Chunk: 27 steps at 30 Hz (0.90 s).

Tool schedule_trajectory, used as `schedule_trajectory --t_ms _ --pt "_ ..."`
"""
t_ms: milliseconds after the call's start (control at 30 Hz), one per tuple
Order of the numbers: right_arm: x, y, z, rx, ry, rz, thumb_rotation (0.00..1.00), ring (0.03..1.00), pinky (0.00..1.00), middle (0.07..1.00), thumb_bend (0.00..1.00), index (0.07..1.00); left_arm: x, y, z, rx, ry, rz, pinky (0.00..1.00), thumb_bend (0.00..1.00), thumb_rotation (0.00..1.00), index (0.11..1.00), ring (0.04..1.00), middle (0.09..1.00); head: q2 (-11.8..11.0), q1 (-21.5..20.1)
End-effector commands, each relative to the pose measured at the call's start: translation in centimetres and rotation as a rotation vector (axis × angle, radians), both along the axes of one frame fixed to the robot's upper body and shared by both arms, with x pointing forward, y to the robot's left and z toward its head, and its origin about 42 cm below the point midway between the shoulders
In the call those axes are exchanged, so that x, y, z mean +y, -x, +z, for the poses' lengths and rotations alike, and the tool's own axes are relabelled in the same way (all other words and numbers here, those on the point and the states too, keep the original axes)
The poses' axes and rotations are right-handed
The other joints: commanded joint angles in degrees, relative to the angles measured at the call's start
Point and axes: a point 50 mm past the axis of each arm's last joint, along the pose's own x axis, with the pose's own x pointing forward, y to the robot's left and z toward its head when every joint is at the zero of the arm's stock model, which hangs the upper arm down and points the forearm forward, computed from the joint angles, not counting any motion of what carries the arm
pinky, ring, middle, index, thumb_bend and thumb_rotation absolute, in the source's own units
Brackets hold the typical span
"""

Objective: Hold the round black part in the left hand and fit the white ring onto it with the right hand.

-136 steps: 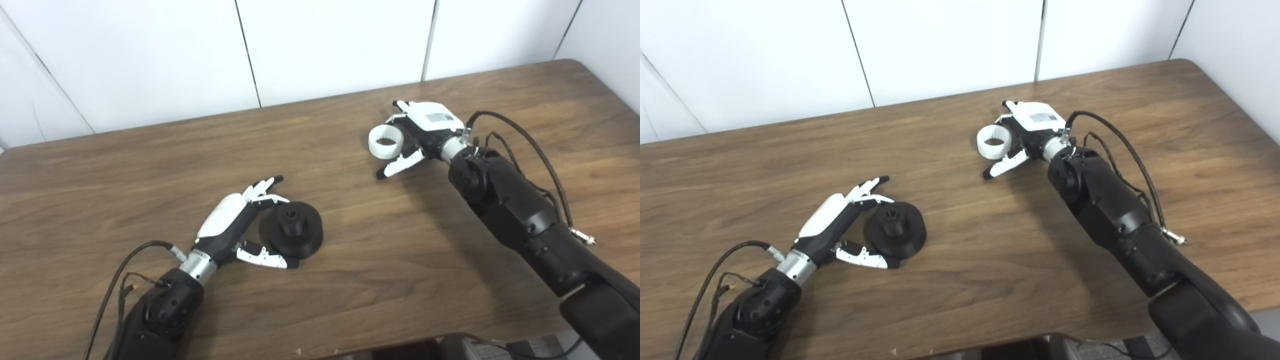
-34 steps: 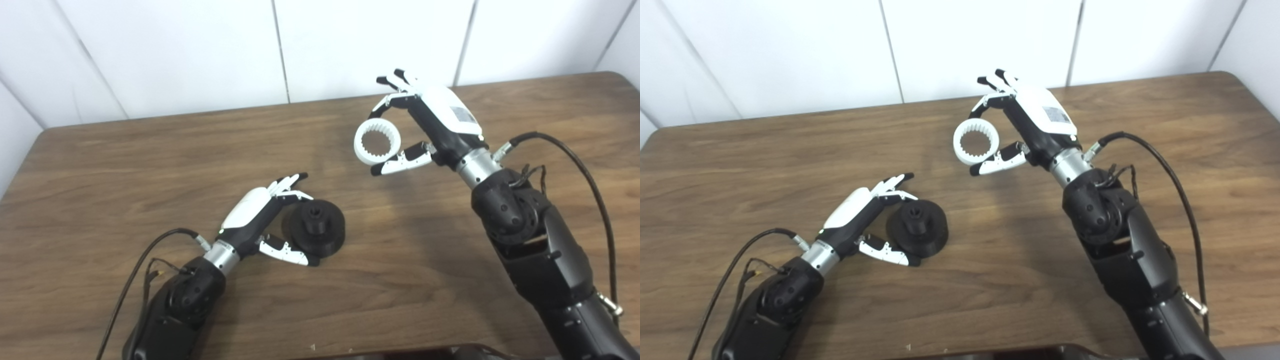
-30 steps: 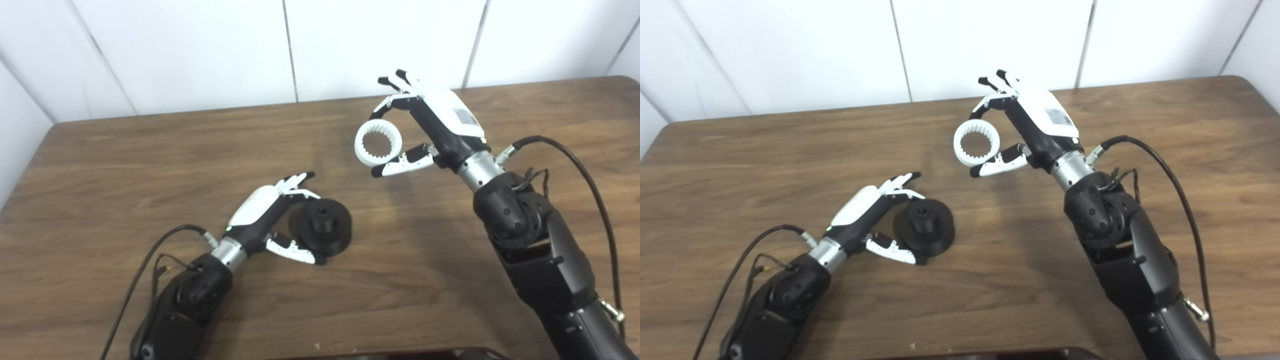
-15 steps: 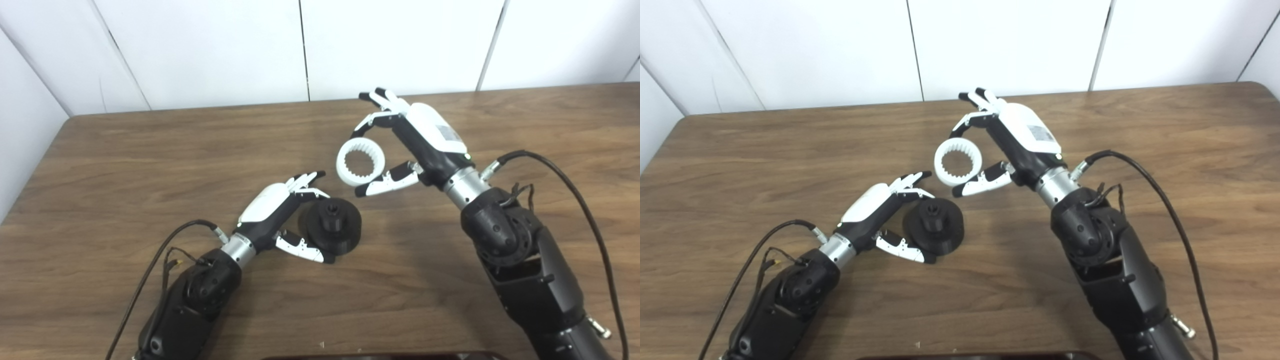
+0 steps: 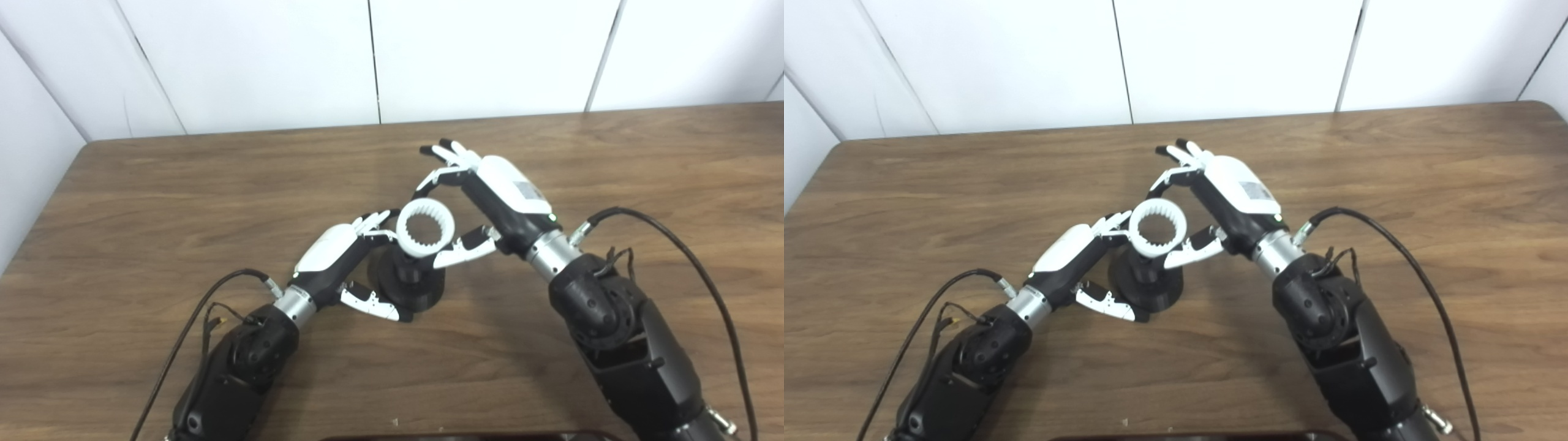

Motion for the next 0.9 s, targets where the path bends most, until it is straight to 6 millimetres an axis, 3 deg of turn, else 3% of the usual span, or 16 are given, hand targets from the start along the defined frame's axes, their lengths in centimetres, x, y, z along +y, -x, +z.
schedule_trajectory --t_ms 0,867 --pt "0.8 0.0 1.6 -0.081 -0.023 0.036 0.16 1.0 1.0 0.933 0.52 0.491 -0.5 -0.2 0.3 -0.004 -0.016 -0.024 1.0 1.0 0.37 0.659 1.0 1.0 0.1 0.1" --pt "1.6 0.3 -0.2 -0.035 0.007 0.064 0.16 1.0 1.0 0.937 0.52 0.491 -0.6 0.1 0.7 -0.01 -0.023 -0.021 1.0 1.0 0.39 0.66 1.0 1.0 1.1 1.1"
